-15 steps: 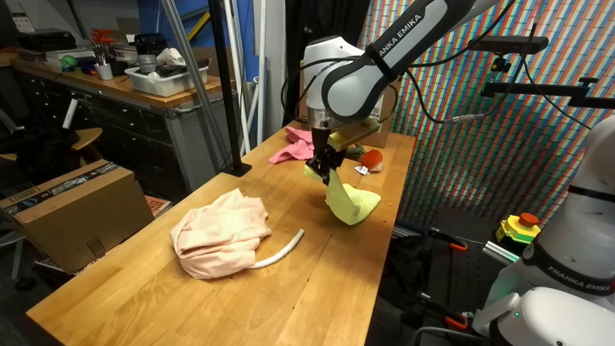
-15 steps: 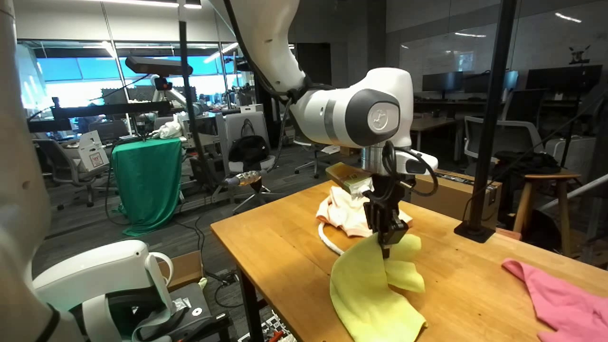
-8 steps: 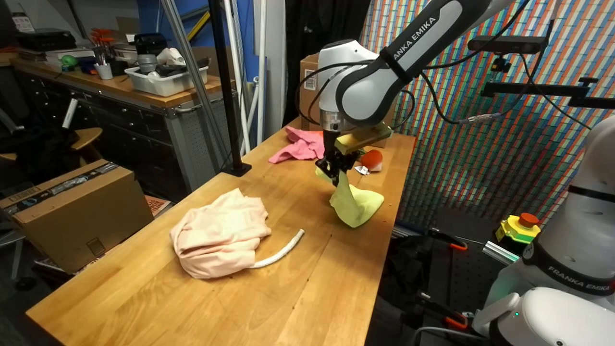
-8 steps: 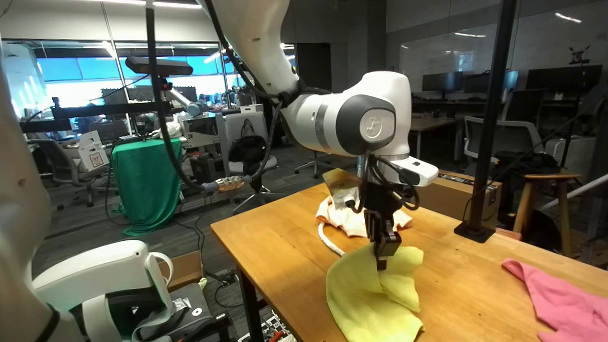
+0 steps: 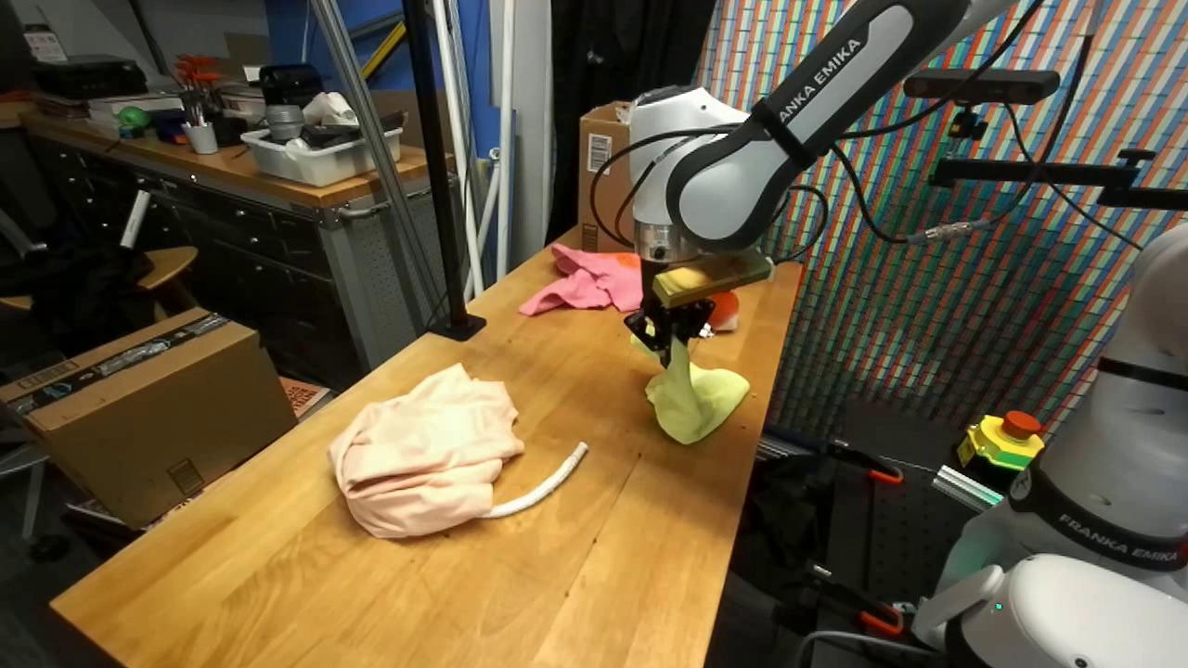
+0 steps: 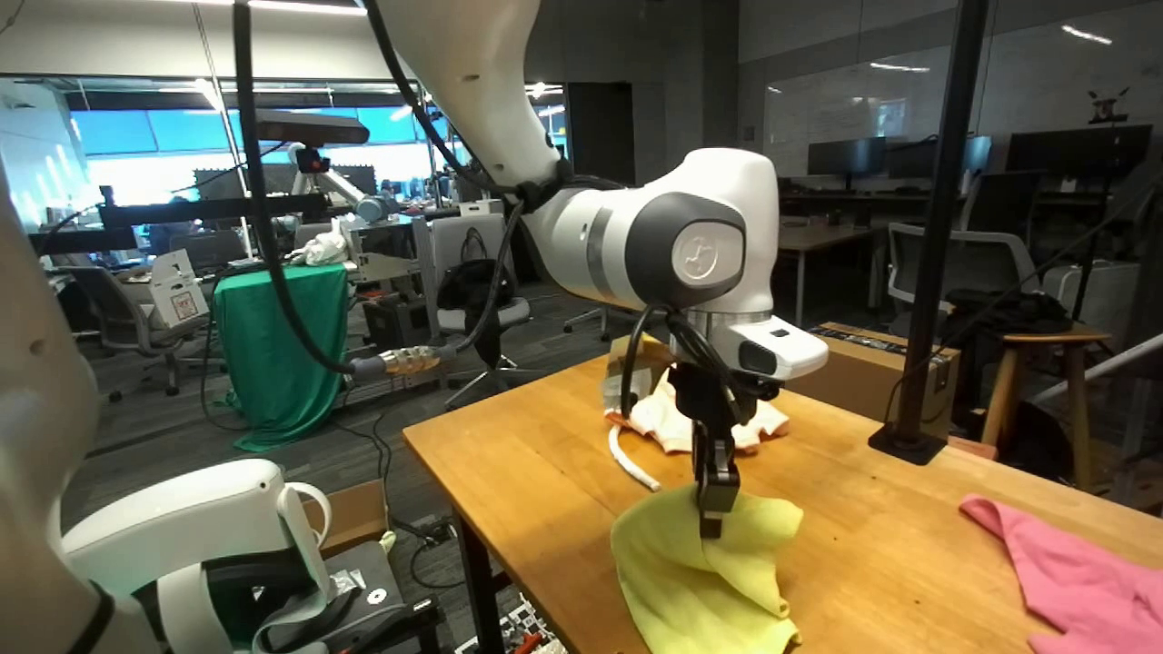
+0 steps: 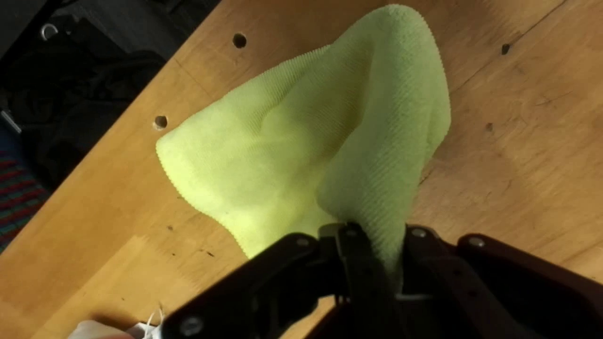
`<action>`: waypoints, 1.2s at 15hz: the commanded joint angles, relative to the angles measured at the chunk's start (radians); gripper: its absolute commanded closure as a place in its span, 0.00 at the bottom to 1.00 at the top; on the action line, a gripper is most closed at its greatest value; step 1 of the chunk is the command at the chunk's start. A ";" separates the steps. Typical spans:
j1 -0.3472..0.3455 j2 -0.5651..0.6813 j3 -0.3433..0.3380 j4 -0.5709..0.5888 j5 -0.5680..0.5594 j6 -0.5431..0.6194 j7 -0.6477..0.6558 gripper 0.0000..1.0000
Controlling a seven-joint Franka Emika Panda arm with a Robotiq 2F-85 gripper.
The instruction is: Separate the objects on the table.
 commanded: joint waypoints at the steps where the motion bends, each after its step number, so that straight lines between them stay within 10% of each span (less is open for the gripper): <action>1: -0.011 -0.041 0.000 -0.045 0.012 0.003 0.070 0.86; 14: -0.059 0.005 -0.010 -0.039 0.149 -0.060 0.101 0.82; 18: -0.053 -0.020 -0.007 -0.043 0.136 -0.071 0.118 0.44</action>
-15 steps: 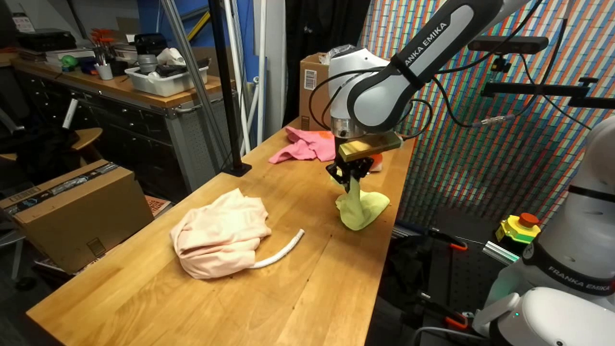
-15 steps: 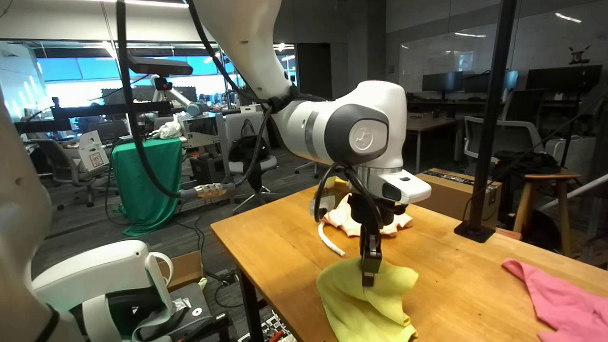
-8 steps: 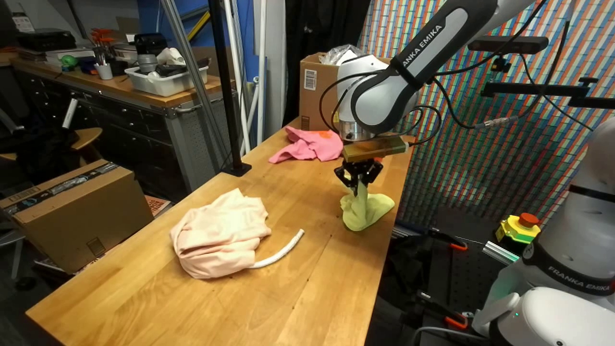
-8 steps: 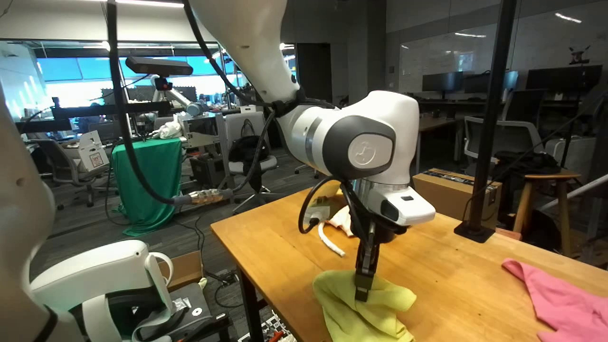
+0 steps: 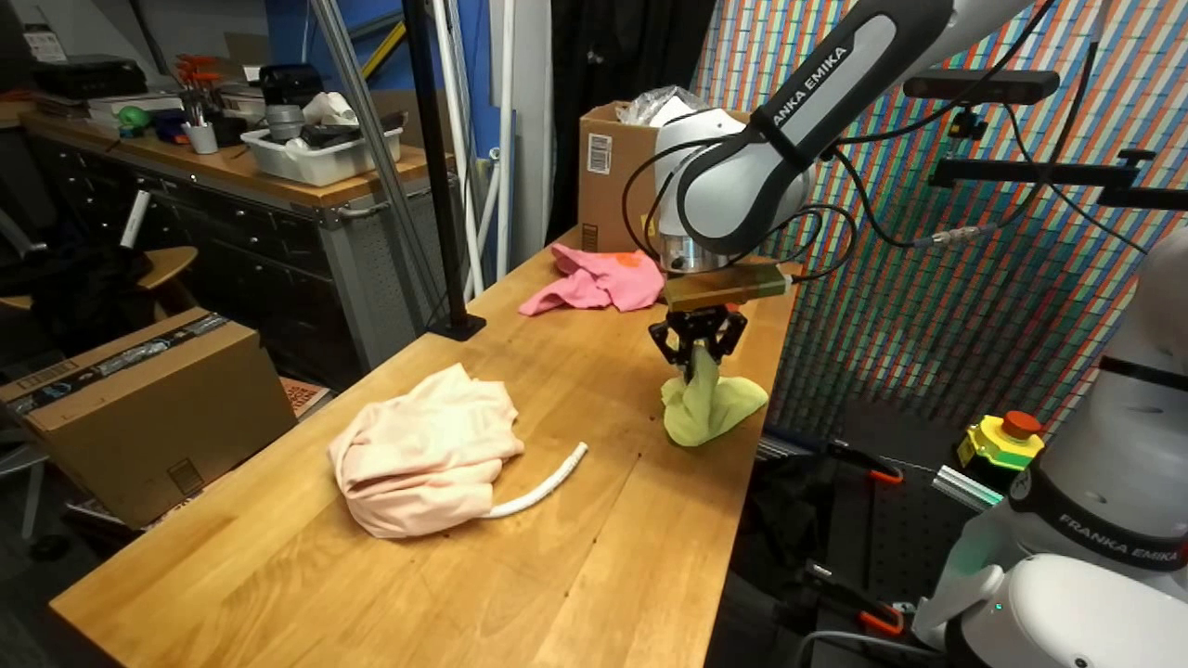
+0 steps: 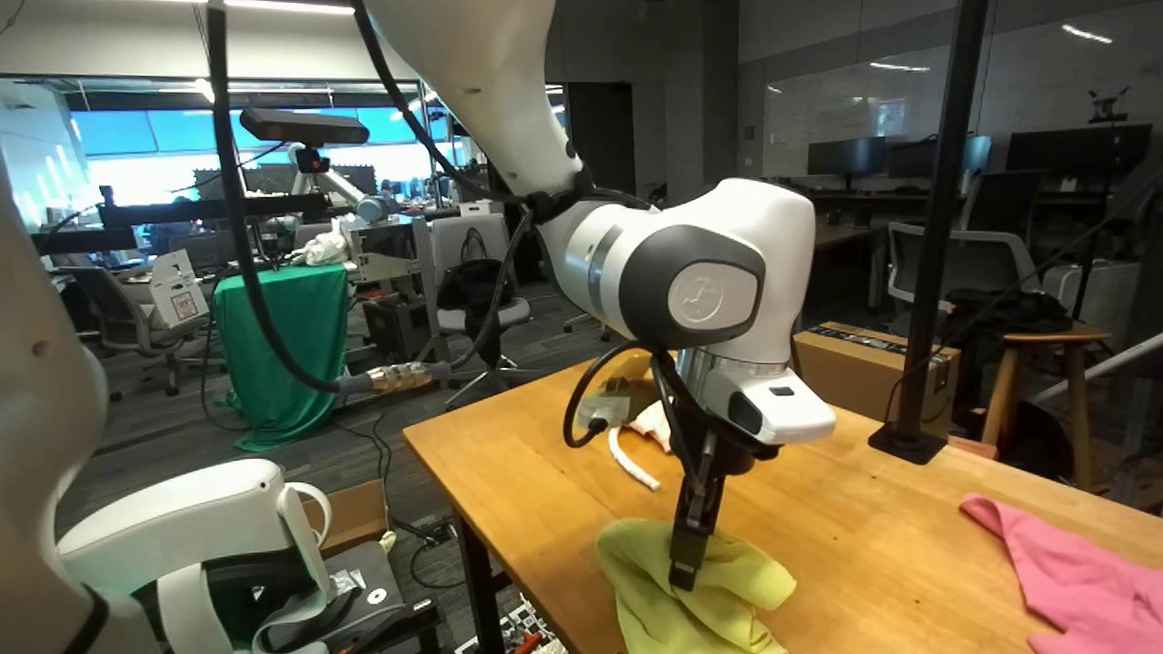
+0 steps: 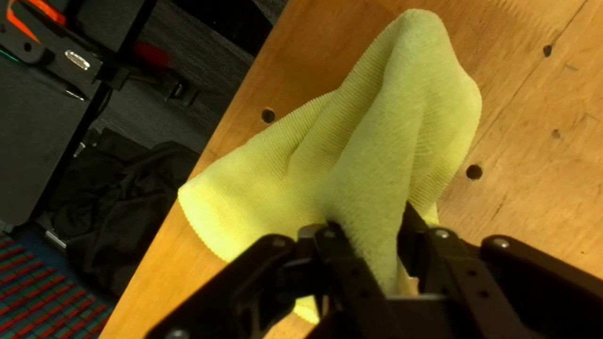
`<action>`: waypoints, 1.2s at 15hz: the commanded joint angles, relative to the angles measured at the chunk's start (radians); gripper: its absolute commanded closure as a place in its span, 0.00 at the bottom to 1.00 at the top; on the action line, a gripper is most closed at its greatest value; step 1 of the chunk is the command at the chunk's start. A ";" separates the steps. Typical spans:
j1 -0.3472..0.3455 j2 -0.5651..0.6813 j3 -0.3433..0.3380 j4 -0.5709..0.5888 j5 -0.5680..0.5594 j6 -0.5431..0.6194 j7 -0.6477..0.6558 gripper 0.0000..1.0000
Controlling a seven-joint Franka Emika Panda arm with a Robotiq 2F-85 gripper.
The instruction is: Separate the objects on the table.
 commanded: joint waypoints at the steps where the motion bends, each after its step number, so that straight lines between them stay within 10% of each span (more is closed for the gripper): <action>1: 0.007 -0.038 0.003 0.003 -0.005 -0.032 0.038 0.35; 6: 0.044 -0.118 0.031 0.013 -0.150 -0.096 0.182 0.00; 11: 0.084 -0.139 0.116 0.086 -0.328 -0.159 0.215 0.00; 18: 0.113 -0.071 0.171 0.164 -0.355 0.060 0.017 0.00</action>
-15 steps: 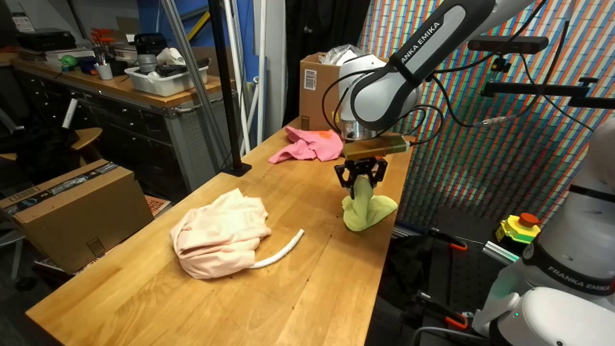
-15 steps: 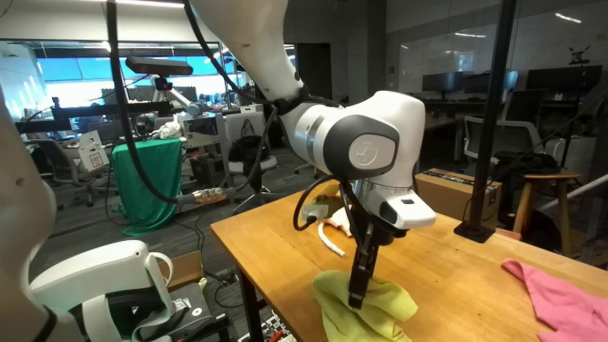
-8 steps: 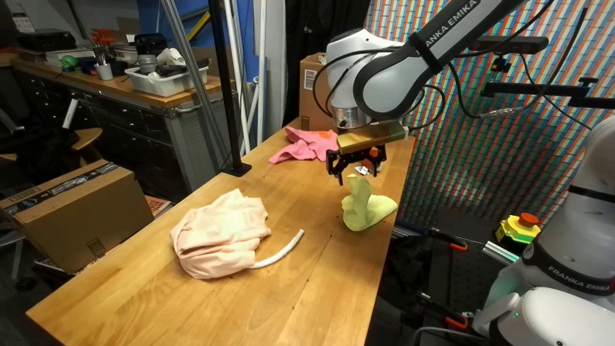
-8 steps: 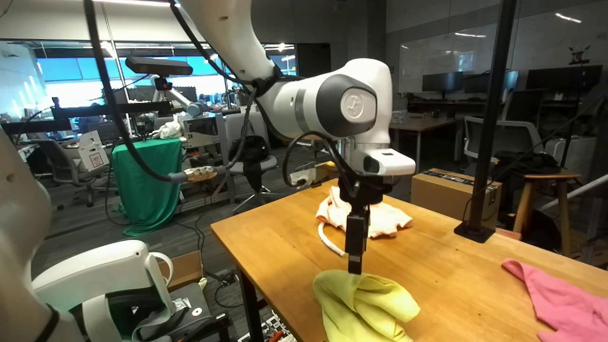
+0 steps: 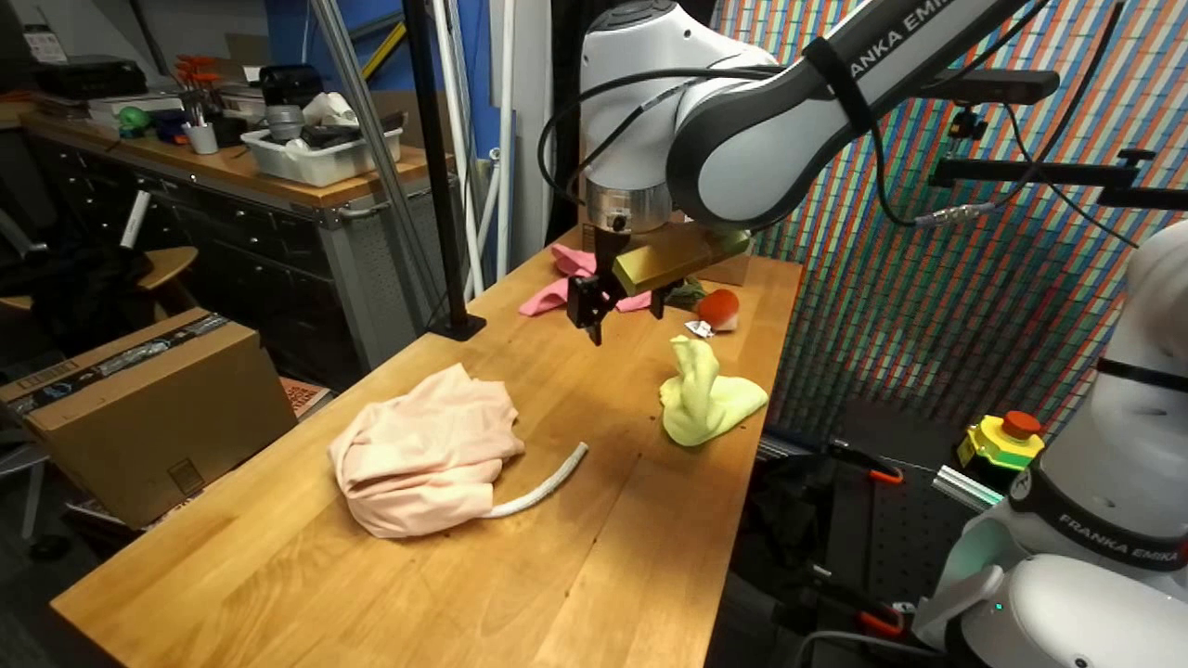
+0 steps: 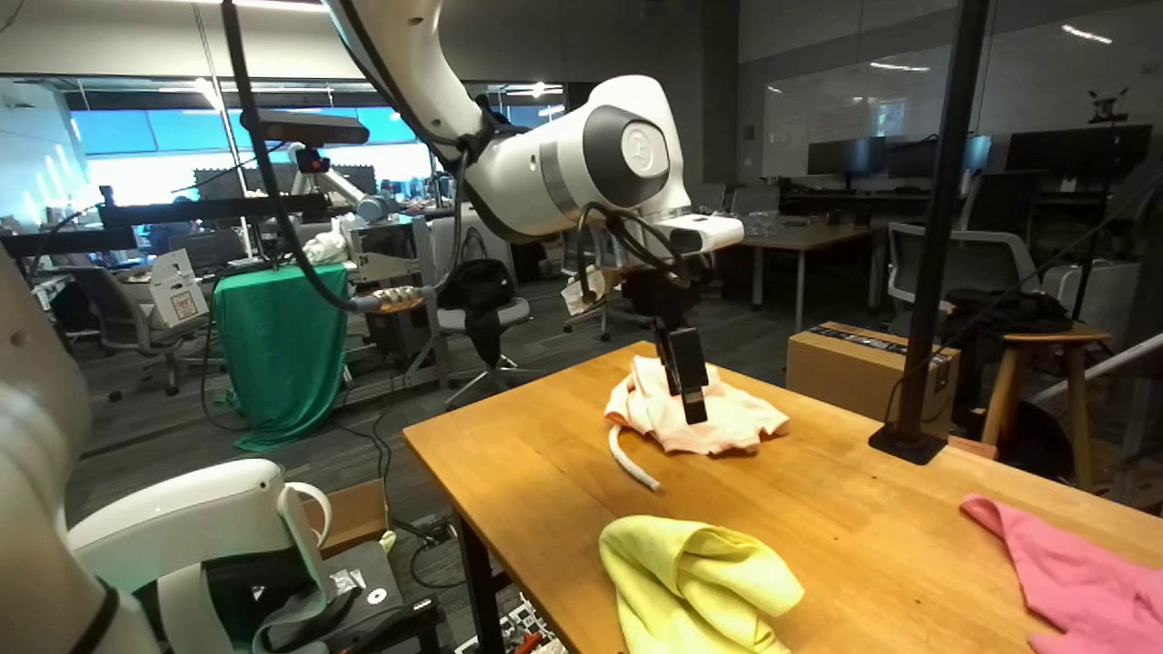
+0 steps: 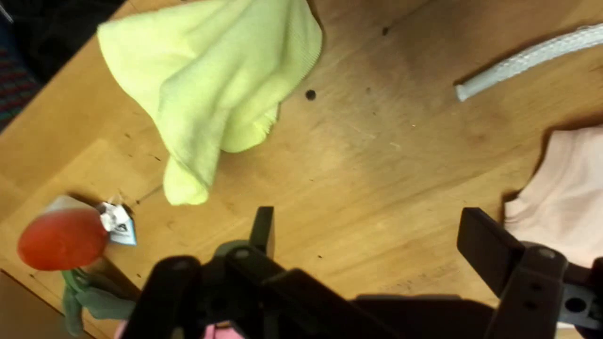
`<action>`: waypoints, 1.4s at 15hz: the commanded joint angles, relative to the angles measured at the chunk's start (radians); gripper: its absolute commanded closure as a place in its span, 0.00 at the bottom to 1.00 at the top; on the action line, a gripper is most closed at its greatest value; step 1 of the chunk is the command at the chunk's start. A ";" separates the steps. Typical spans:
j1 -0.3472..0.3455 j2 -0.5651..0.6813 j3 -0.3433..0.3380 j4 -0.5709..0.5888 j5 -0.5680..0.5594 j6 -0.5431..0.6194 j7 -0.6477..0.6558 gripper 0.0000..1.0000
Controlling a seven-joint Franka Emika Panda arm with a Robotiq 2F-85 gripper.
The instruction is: Separate the objects on the table.
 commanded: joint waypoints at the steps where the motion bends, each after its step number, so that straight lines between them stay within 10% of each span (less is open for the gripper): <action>1: 0.010 0.058 0.013 0.058 0.006 0.112 -0.144 0.00; 21: 0.057 0.519 0.134 0.548 0.165 0.030 -1.223 0.00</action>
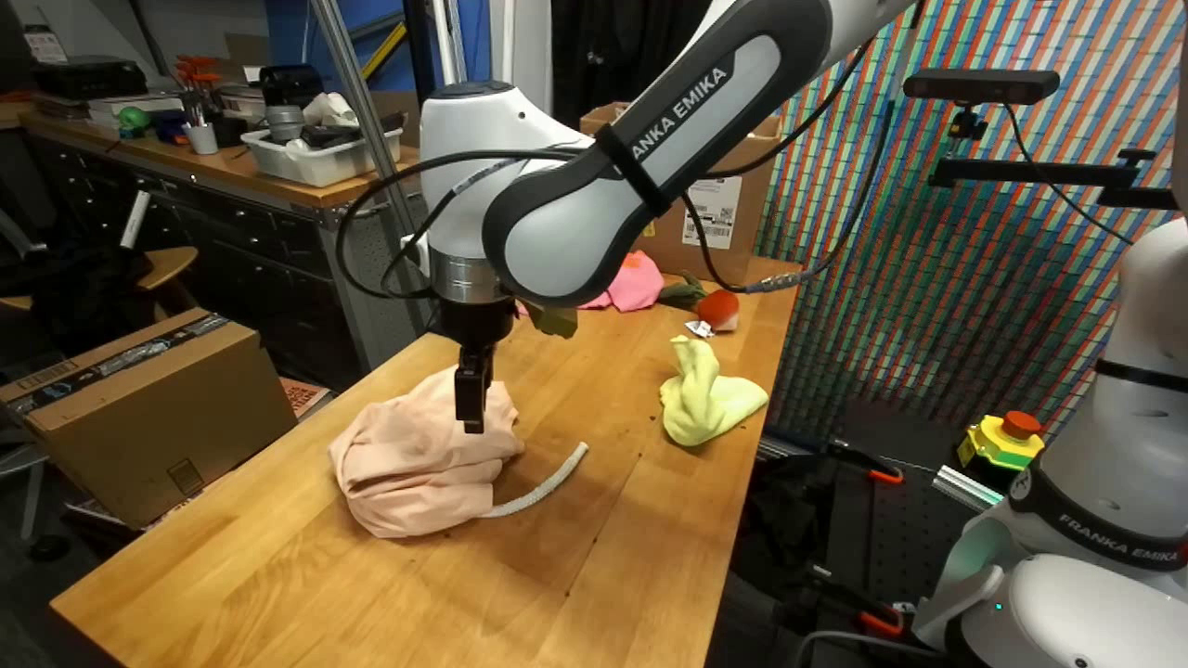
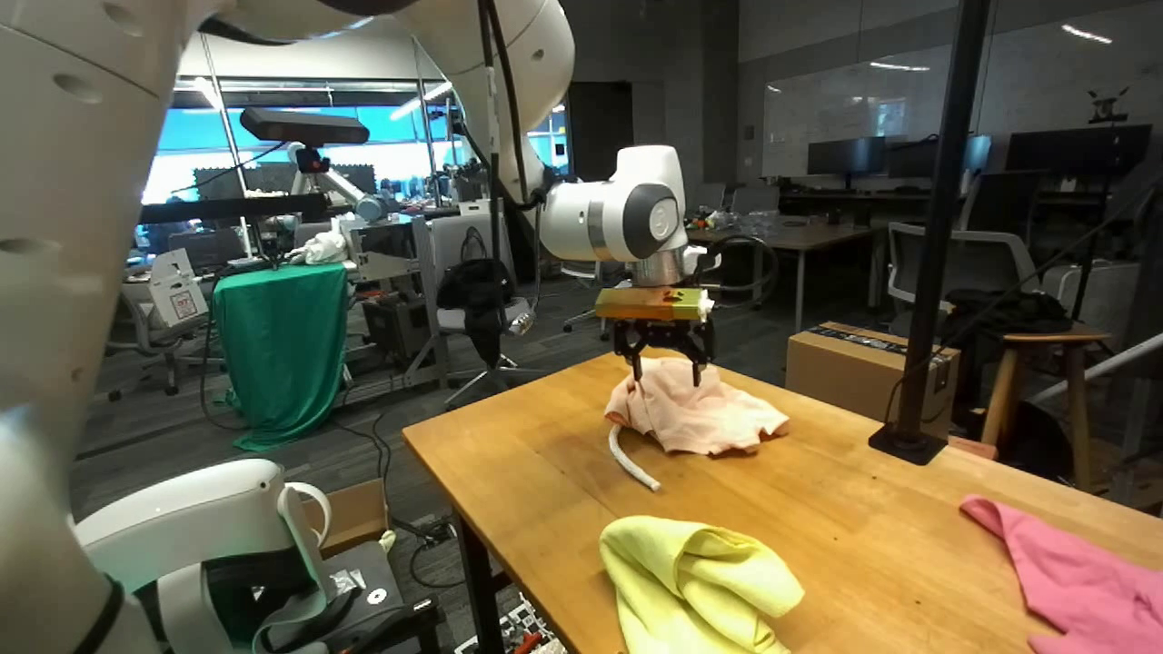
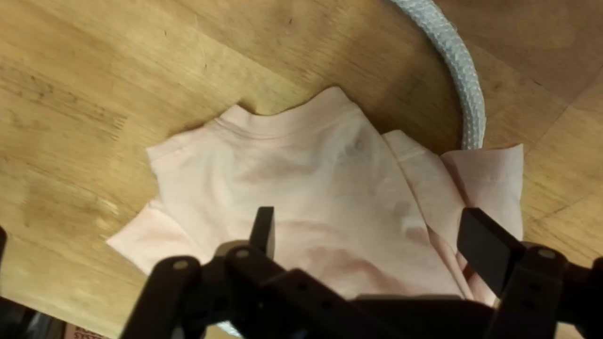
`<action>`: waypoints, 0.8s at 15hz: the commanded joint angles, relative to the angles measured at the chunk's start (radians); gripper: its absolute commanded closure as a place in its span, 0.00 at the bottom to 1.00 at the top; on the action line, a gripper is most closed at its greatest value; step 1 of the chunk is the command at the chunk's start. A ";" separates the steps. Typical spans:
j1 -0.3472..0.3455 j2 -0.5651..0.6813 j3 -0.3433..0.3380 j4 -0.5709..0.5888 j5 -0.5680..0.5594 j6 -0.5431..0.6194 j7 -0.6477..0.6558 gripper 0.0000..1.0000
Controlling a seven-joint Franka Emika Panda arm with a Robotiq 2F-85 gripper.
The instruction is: Separate the objects on the table.
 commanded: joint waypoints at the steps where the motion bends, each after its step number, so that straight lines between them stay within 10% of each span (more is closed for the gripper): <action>1: -0.006 0.098 0.032 0.143 0.009 -0.085 -0.195 0.00; 6: 0.000 0.187 0.057 0.262 -0.024 -0.167 -0.415 0.00; 12: 0.011 0.260 0.050 0.344 -0.011 -0.087 -0.390 0.00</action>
